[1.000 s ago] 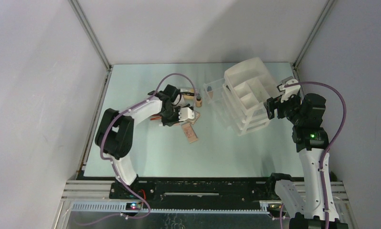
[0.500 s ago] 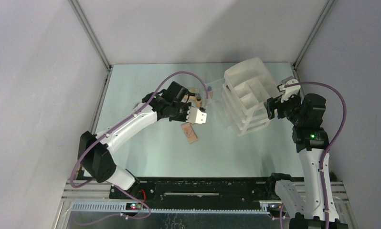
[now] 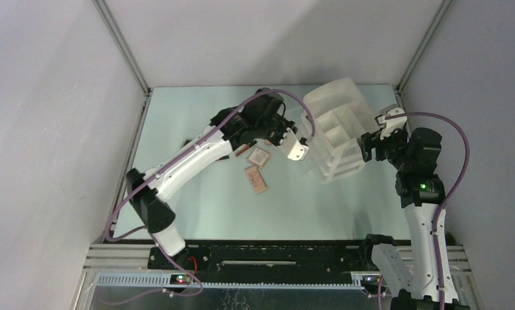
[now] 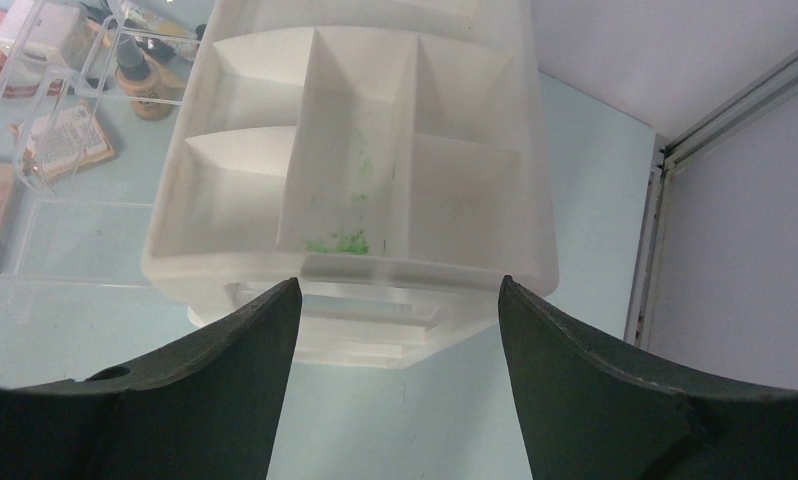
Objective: Organize the makeup
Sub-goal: Pick up the makeup from the center of the board, then place the makeup in the drawer.
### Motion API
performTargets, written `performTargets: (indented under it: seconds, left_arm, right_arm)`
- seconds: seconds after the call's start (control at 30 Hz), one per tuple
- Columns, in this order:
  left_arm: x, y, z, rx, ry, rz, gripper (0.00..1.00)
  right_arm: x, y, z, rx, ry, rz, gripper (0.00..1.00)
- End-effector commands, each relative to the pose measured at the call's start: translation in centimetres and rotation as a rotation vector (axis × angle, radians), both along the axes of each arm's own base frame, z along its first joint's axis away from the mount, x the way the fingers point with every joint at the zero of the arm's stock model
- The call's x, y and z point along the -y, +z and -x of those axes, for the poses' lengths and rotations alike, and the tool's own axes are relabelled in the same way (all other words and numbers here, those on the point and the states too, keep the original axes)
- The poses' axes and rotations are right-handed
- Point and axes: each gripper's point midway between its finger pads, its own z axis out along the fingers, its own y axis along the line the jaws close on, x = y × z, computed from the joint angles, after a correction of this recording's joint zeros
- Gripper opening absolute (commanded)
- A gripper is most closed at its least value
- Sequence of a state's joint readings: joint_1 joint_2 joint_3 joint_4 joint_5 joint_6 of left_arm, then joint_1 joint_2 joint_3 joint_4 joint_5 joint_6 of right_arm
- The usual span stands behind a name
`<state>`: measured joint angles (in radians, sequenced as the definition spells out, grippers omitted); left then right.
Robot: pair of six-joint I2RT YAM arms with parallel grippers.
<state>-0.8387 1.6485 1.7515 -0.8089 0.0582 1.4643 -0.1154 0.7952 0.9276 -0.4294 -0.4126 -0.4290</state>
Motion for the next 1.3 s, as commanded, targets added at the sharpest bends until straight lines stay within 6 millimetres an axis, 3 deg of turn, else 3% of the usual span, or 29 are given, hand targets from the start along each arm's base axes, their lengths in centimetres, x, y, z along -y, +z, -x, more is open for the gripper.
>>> performTargets:
  seconds: [0.0,0.13,0.3,0.57,0.73,0.9,1.07,1.27]
  left_arm:
    - [3.5,0.5,-1.3,0.094,-0.089,-0.049,0.05]
    - [6.5,-0.7,-2.3,0.115,-0.131,-0.062,0.05]
    - [8.7,-2.4,-3.4,0.104,-0.152,-0.074,0.05]
    - [10.0,-5.7,-4.2,0.065,-0.147,-0.09,0.1]
    - [9.9,-7.3,-4.4,0.043,-0.14,-0.117,0.13]
    - [9.6,-7.2,-4.5,0.037,-0.119,-0.111,0.23]
    - [9.0,-6.0,-4.5,0.047,-0.092,-0.1,0.43]
    - [8.1,-3.4,-3.9,0.064,-0.068,-0.063,0.5]
  right_arm:
    - [0.0,0.8,-0.1,0.045,0.007,0.018,0.81]
    - [-0.1,0.8,-0.1,0.041,0.008,0.017,0.81]
    - [-0.1,0.7,-0.1,0.04,0.011,0.014,0.81]
    - [-0.1,0.8,0.0,0.042,0.012,0.017,0.81]
    - [-0.1,0.7,0.0,0.039,0.012,0.017,0.81]
    - [-0.1,0.6,-0.1,0.035,0.01,0.017,0.81]
    - [0.0,0.6,-0.1,0.035,0.009,0.016,0.8]
    - [0.0,0.6,-0.1,0.034,0.008,0.013,0.81]
